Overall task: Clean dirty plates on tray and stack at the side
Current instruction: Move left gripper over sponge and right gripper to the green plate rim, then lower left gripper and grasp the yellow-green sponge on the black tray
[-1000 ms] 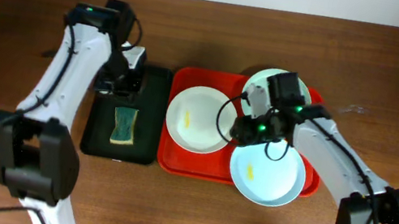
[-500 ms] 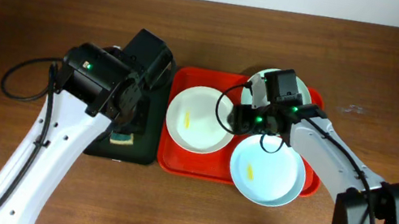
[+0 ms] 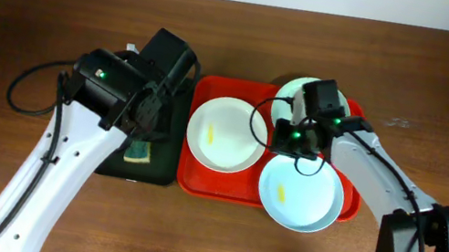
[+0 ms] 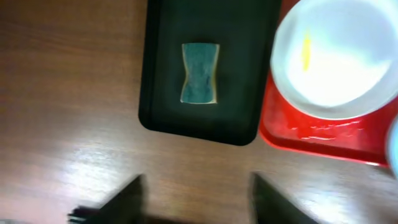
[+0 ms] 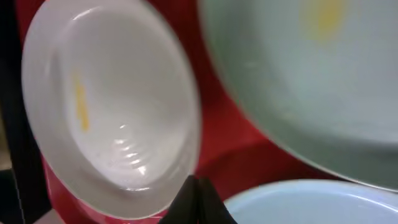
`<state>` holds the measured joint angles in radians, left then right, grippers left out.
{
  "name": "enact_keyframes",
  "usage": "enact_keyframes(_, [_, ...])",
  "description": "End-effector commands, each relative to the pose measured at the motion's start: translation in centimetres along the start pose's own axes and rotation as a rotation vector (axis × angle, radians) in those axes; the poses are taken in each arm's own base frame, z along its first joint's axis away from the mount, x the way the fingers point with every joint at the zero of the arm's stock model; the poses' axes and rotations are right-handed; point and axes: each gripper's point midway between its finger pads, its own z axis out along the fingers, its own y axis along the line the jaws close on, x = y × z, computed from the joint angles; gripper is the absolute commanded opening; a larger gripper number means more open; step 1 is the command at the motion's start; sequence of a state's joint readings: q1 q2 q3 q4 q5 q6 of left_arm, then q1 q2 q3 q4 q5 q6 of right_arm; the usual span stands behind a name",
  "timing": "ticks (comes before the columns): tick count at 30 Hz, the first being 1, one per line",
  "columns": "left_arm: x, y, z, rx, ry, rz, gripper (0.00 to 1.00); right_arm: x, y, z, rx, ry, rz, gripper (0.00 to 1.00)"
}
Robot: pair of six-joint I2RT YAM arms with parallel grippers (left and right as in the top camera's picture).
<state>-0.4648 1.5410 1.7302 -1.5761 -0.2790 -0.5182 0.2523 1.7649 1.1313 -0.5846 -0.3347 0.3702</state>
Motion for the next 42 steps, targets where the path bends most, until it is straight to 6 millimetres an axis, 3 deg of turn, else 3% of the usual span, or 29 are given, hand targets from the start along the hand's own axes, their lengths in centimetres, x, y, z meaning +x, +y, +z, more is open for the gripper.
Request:
enact_keyframes(1, [1.0,1.0,2.7,-0.102,0.026,0.019,0.32,-1.3,-1.3,-0.6,0.002,-0.025,0.103,0.06])
enact_keyframes(6, [1.6,0.8,5.8,-0.124,0.043,0.007,0.31,-1.1,-0.4,0.4,-0.008,-0.019,0.071,0.22])
enact_keyframes(12, [0.8,2.8,7.0,-0.135,0.05,-0.08,0.2,-0.5,-0.3,2.6,0.012,0.008,0.049,0.21])
enact_keyframes(31, [0.4,3.5,7.3,-0.124,0.059,-0.124,0.17,-1.3,-0.1,4.6,-0.009,-0.012,0.033,0.18])
enact_keyframes(35, [0.4,3.5,7.3,-0.124,0.059,-0.124,0.17,-1.0,1.5,4.6,-0.087,0.009,0.017,0.22])
enact_keyframes(42, [0.4,3.5,7.3,-0.124,0.059,-0.124,0.2,-1.0,0.5,4.7,-0.026,0.0,0.023,0.26])
